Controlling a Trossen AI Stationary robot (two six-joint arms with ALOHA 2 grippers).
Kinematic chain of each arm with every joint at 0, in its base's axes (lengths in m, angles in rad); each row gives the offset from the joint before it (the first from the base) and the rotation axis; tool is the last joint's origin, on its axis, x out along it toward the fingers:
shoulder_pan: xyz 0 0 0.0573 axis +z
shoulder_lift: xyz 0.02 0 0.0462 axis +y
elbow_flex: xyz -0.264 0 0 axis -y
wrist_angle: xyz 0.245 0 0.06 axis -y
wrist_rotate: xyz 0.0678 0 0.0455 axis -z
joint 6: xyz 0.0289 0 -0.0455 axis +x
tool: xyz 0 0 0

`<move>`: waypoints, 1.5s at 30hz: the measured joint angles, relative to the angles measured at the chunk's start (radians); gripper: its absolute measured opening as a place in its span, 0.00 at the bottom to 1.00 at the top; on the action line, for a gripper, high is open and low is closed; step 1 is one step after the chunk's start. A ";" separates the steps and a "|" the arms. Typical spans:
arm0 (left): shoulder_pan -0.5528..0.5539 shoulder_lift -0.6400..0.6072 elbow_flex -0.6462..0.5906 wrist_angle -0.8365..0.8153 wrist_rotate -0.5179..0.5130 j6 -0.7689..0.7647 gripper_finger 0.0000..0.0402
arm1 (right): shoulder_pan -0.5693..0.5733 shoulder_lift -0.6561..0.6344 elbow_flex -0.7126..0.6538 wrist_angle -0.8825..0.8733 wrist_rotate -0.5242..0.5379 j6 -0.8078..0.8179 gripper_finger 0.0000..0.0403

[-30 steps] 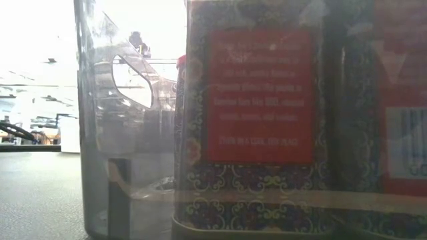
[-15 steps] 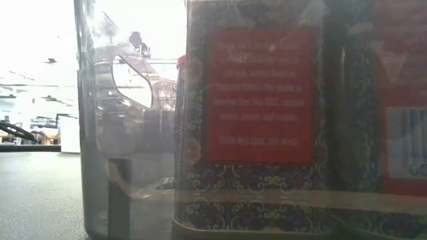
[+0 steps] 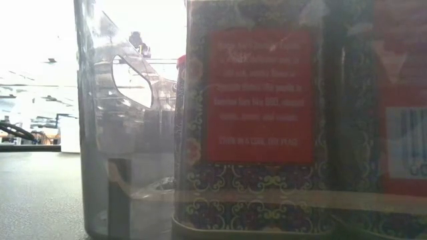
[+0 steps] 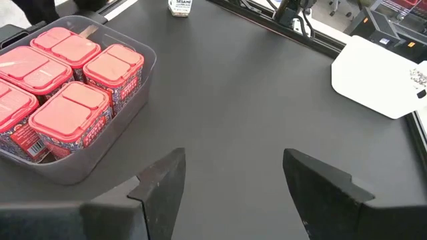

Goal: Sort spices by type
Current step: Put the white seasoning bottle into the left white bin

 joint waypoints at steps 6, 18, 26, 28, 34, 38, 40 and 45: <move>0.009 -0.004 0.000 -0.001 -0.001 0.004 0.53 | 0.000 0.000 0.000 0.000 0.000 0.000 0.61; 0.123 -0.131 0.009 -0.135 -0.162 -0.002 0.53 | 0.000 0.000 0.000 0.000 0.000 -0.004 0.61; 0.386 -0.296 0.009 -0.323 -0.329 0.034 0.53 | -0.004 0.000 0.000 -0.006 0.004 -0.054 0.61; 0.479 -0.343 0.009 -0.332 -0.353 0.082 0.53 | -0.013 0.000 0.000 -0.022 0.004 -0.062 0.61; 0.824 -0.459 0.010 -0.338 -0.401 0.235 0.53 | -0.063 0.000 0.000 -0.054 0.004 -0.095 0.61; 1.045 -0.486 0.010 -0.324 -0.404 0.431 0.53 | -0.102 0.000 0.000 -0.053 0.000 -0.132 0.61; 1.156 -0.485 0.010 -0.298 -0.403 0.535 0.53 | -0.122 0.000 0.000 -0.053 0.000 -0.150 0.61; 1.421 -0.440 0.011 -0.218 -0.378 0.776 0.53 | -0.177 0.000 0.000 -0.053 -0.032 -0.185 0.61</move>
